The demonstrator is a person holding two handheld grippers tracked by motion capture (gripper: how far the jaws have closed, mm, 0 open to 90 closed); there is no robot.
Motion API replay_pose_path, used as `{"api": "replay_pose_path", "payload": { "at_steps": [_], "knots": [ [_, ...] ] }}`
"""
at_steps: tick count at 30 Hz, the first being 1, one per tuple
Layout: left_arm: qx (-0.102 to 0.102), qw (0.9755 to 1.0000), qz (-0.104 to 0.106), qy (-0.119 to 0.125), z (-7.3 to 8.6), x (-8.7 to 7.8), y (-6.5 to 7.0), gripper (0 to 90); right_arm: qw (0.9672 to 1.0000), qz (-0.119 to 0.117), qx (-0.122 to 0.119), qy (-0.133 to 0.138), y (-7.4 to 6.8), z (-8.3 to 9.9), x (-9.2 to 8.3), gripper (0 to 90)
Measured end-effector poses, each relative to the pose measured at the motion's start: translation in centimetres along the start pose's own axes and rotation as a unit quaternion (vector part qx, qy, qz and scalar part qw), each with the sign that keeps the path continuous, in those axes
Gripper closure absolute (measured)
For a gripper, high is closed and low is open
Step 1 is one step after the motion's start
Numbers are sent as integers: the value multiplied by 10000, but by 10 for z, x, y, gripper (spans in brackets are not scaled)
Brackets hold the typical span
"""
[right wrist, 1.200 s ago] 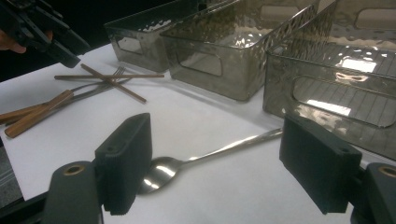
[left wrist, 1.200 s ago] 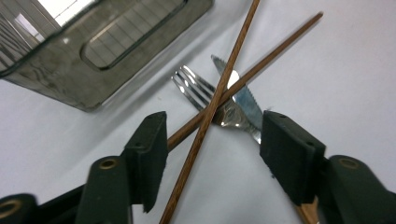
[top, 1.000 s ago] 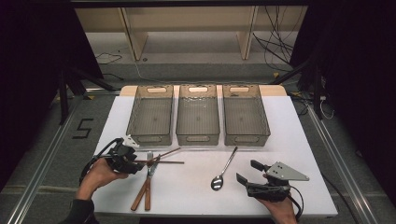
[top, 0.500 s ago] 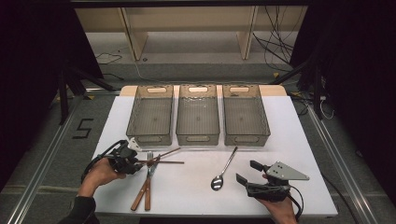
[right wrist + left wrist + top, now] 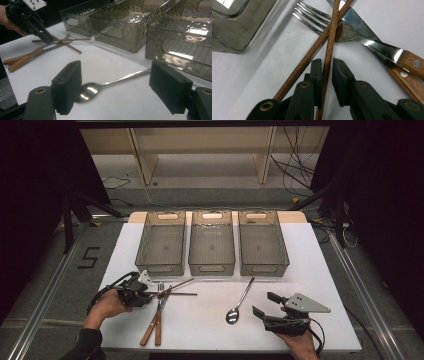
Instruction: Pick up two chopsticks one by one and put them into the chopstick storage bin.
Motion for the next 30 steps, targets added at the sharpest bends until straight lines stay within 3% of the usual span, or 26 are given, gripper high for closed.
{"api": "replay_pose_path", "payload": {
  "at_steps": [11,15,22,26,30],
  "knots": [
    [87,9998,164,60,1,-2,1,843,10000,-14,9,-32,0,1,1,270],
    [138,9994,277,170,0,-9,6,845,10000,-18,11,-36,0,1,1,270],
    [253,9990,291,215,-1,-23,9,846,10000,-22,5,-41,0,1,1,270],
    [195,9982,340,453,-4,-38,11,845,10000,-24,-4,-50,0,1,1,270],
    [-12,9969,321,718,-10,-50,10,845,10000,-34,-16,3,0,0,0,270]
  ]
}}
Point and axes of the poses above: each handheld gripper's, and its own axes: x roughly forward along the jaws, z roughly out of its underside, y roughly to its right, the point moved 6 cm from there along x, roughly forward along the jaws, and after that the axes turned 12 degrees about -x, right-handed, at the moved point
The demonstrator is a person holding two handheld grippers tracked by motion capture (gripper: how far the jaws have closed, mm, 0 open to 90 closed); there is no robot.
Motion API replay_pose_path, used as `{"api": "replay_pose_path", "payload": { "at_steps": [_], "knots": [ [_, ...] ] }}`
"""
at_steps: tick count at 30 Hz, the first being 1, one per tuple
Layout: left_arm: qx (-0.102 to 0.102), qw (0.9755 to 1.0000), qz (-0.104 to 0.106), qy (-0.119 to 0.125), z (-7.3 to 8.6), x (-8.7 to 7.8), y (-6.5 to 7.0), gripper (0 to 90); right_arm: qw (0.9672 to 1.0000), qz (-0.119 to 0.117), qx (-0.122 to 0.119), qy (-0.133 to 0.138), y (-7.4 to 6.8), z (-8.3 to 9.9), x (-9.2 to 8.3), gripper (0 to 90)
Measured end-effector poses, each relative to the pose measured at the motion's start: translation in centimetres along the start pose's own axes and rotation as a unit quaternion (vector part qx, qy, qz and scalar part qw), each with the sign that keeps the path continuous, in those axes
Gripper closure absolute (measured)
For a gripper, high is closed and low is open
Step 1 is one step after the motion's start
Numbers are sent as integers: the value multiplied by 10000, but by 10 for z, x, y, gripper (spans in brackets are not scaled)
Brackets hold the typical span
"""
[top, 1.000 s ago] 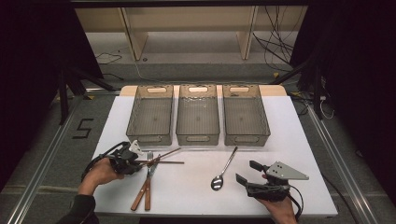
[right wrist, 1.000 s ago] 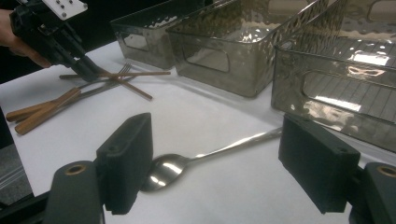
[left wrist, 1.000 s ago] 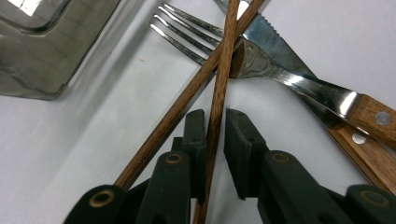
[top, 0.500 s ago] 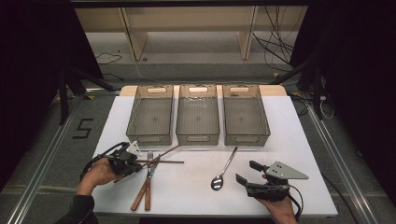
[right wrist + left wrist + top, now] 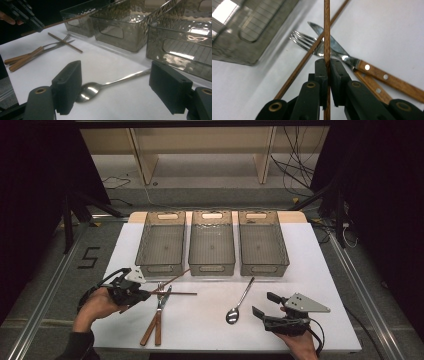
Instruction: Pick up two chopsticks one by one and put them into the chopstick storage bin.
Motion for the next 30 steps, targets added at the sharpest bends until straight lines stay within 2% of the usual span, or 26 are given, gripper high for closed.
{"api": "replay_pose_path", "payload": {
  "at_steps": [4,7,11,13,15,16,18,23,26,28,30],
  "knots": [
    [-346,9984,-112,431,-15,-5,-2,845,10000,20,2,21,0,0,1,270],
    [-635,9953,-204,698,-26,-8,-6,845,10000,30,-30,24,-1,-1,1,269],
    [-1100,9878,-245,1076,-44,-15,-16,845,10000,49,-12,42,0,-1,0,270],
    [-1283,9838,-273,1226,-53,-18,-22,845,10000,61,-4,59,1,-1,-1,270],
    [-1429,9807,-280,1304,-61,-19,-29,845,10000,58,0,57,1,-1,-1,269],
    [-1482,9797,-318,1315,-64,-19,-33,845,10000,61,0,70,1,-2,-2,269],
    [-1507,9799,-355,1262,-70,-20,-38,845,10000,65,0,69,1,-2,-2,270],
    [-1685,9762,-407,1307,-84,-19,-51,846,10000,70,15,62,2,-1,-2,269],
    [-1710,9746,-511,1354,-91,-19,-59,845,10000,71,6,66,2,-2,-2,269],
    [-1729,9727,-503,1462,-97,-19,-63,845,9999,71,16,69,2,-1,-2,269],
    [-1737,9723,-515,1478,-101,-18,-67,845,9999,69,24,72,2,-2,-2,270]
  ]
}}
Point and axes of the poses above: each handheld gripper's, and its own axes: x roughly forward along the jaws, z roughly out of its underside, y roughly to its right, the point moved 6 cm from there along x, roughly forward along the jaws, and after that the axes turned 12 degrees about -x, right-handed, at the moved point
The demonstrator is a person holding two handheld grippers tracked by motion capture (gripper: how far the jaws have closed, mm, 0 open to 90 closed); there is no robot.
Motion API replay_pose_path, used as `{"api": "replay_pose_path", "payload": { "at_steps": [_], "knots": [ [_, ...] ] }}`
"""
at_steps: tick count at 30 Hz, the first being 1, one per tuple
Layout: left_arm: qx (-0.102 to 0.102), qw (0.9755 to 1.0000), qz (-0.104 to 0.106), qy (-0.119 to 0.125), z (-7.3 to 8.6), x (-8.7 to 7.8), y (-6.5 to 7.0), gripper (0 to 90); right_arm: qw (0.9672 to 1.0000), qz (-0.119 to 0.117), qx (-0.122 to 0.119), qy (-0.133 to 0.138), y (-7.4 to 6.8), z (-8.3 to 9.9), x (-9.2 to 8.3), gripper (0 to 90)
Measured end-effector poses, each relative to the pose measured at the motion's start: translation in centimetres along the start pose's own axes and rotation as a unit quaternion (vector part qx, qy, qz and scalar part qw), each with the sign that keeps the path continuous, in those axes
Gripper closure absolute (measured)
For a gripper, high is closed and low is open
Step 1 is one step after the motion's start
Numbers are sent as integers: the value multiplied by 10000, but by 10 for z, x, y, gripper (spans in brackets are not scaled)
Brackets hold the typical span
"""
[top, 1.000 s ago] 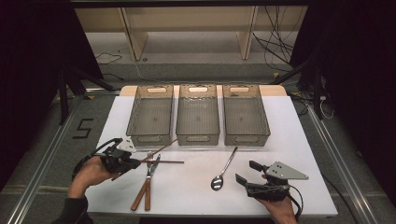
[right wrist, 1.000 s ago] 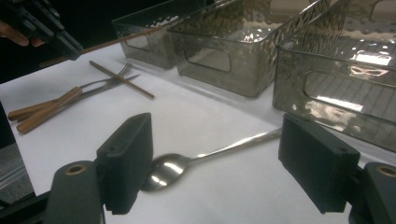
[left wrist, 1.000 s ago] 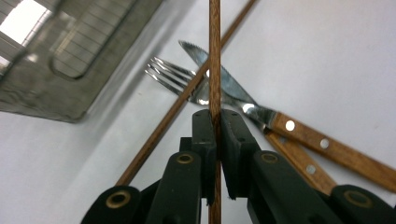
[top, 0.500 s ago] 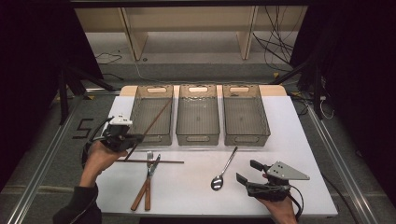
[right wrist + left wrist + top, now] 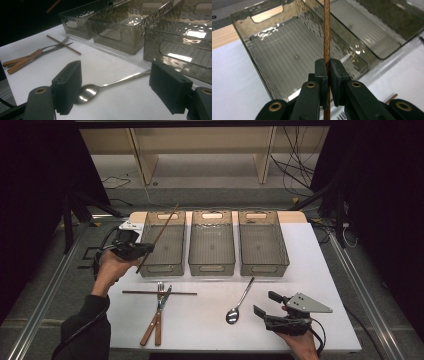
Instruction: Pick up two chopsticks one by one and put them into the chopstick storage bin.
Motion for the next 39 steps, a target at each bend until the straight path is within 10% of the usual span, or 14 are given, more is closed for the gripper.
{"api": "replay_pose_path", "payload": {
  "at_steps": [13,39],
  "knots": [
    [415,9980,-463,-142,-25,28,-9,844,10000,-19,1,-4,0,0,0,269],
    [318,9972,-602,-301,-15,62,-28,841,10000,-36,2,-27,-1,1,0,269]
  ]
}}
Point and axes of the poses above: each handheld gripper's, and its own axes: x roughly forward along the jaws, z roughly out of its underside, y roughly to its right, the point moved 6 cm from there along x, roughly forward along the jaws, and after that the axes turned 12 degrees about -x, right-handed, at the moved point
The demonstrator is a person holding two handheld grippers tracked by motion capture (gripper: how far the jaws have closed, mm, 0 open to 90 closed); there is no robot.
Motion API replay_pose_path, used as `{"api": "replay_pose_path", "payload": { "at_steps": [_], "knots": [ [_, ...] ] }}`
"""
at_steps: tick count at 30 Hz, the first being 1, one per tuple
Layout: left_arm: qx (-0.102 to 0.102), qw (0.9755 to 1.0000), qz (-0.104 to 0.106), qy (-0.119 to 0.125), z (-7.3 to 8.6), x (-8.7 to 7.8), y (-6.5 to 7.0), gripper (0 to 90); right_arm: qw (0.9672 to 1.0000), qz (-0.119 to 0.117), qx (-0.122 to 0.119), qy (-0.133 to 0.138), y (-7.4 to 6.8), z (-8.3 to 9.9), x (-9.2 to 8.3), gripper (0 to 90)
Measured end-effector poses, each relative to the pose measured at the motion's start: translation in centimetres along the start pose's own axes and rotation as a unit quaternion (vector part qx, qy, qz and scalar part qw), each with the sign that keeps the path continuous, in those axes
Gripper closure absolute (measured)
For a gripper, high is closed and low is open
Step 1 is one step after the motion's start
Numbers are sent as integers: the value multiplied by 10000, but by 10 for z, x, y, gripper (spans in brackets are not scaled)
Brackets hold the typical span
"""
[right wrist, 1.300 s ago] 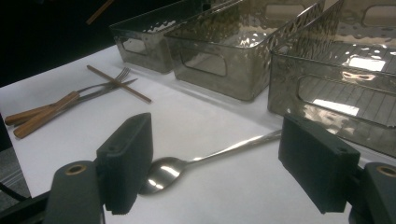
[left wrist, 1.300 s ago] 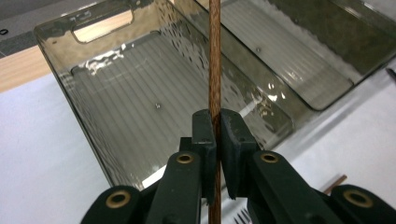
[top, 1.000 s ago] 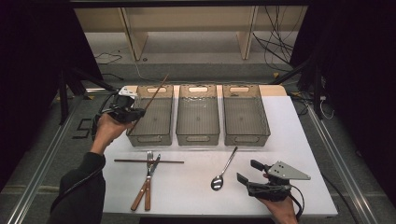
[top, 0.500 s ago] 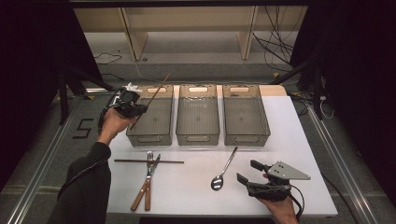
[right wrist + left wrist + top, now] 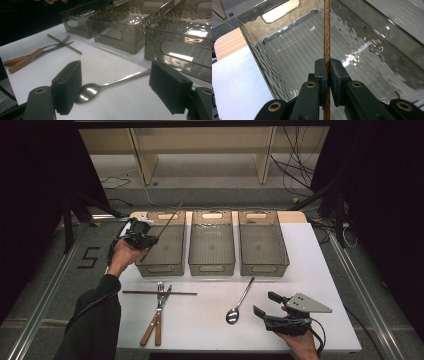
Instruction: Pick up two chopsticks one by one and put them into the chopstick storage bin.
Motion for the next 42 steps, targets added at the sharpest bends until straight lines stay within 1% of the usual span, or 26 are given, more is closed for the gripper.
{"api": "replay_pose_path", "payload": {
  "at_steps": [8,12,13,15,16,18,19,21,23,24,28,30,31,33,34,35,36,37,39,40,41,42],
  "knots": [
    [-50,9999,-47,-97,7,7,-3,838,10000,2,-5,13,0,0,0,269],
    [-109,9999,-61,-62,7,8,-3,828,10000,-3,-10,-1,0,0,0,269],
    [-140,9999,-19,-44,7,7,-3,796,10000,-2,-7,-3,0,0,0,269],
    [-152,9999,8,-19,6,4,-1,677,10000,-3,0,13,0,0,0,269],
    [-144,9999,44,-11,5,1,-1,663,10000,-3,1,5,0,0,0,269],
    [-203,9997,127,33,2,-5,1,623,10000,-4,2,7,0,0,0,269],
    [-243,9995,185,39,1,-9,3,583,10000,-4,3,4,0,0,0,269],
    [-170,9995,259,63,1,-18,7,544,10000,-1,5,24,0,-1,0,269],
    [-228,9991,320,131,2,-26,9,496,10000,-1,5,30,0,-1,-1,269],
    [-220,9990,357,123,3,-30,11,471,10000,-1,6,26,0,-1,-1,269],
    [-100,9991,409,61,14,-42,18,387,10000,-5,0,10,-1,0,-1,269],
    [-59,9986,526,51,21,-48,25,367,10000,-5,2,4,-1,0,0,269],
    [-2,9983,576,23,25,-50,28,358,10000,-7,6,8,-1,0,0,269],
    [90,9980,618,-4,34,-55,35,336,10000,-16,1,0,-1,0,1,269],
    [131,9977,665,35,38,-58,38,333,10000,-14,-6,-2,-1,0,1,269],
    [127,9970,754,121,42,-60,42,326,10000,-15,-1,4,-1,0,0,269],
    [166,9961,843,194,46,-63,46,323,10000,-16,1,8,-1,0,0,269],
    [233,9953,900,261,50,-64,50,320,10000,-16,4,14,-1,0,0,269],
    [437,9946,916,232,59,-65,56,315,10000,-20,4,5,-1,0,0,269],
    [498,9943,924,184,63,-65,59,306,10000,-19,-1,5,-1,0,0,269],
    [598,9940,912,87,66,-64,62,302,10000,-22,3,0,-1,0,0,269],
    [736,9936,855,-21,68,-64,63,294,10000,-27,-1,4,-2,0,1,269]
  ]
}}
Point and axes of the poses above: each handheld gripper's, and its own axes: x roughly forward along the jaws, z roughly out of its underside, y roughly to its right, the point moved 6 cm from there along x, roughly forward along the jaws, and after that the axes turned 12 degrees about -x, right-handed, at the moved point
